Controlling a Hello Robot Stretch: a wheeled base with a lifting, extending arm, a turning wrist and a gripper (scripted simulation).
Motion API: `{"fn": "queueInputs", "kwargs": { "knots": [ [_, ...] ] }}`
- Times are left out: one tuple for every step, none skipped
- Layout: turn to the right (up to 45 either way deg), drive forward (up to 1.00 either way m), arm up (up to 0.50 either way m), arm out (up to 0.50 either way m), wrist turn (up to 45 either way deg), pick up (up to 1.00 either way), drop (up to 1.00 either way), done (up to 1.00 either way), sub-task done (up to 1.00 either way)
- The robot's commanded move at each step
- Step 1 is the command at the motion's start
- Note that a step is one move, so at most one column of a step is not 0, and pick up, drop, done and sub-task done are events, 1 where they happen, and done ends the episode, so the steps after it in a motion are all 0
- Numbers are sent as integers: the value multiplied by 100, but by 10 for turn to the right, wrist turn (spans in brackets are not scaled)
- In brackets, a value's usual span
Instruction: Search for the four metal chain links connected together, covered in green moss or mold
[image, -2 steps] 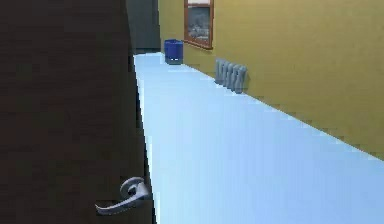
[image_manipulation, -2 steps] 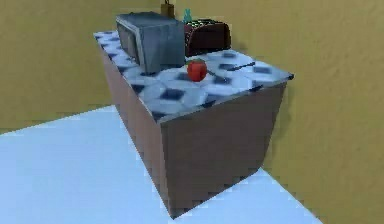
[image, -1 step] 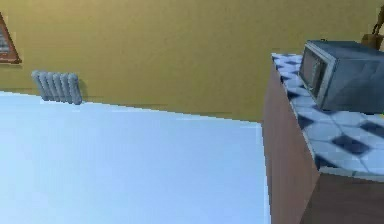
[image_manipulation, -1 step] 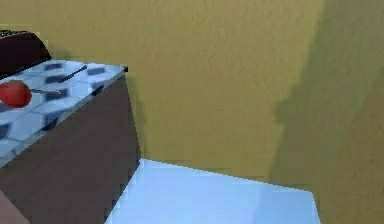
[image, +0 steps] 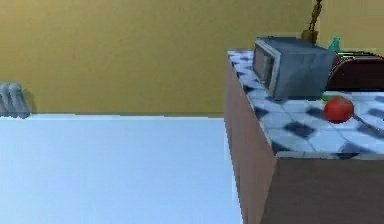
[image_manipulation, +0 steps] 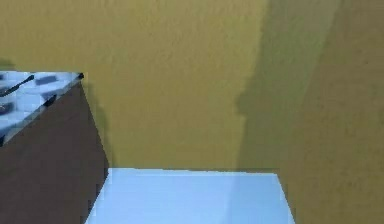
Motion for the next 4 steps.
{"fn": "queueInputs", "kwargs": {
  "knots": [
    [0, 15, 0, 0, 0, 0, 0, 0, 0],
    [-450, 0, 0, 0, 0, 0, 0, 0, 0],
    [-150, 0, 0, 0, 0, 0, 0, 0, 0],
    [0, 30, 0, 0, 0, 0, 0, 0, 0]
  ]
}}
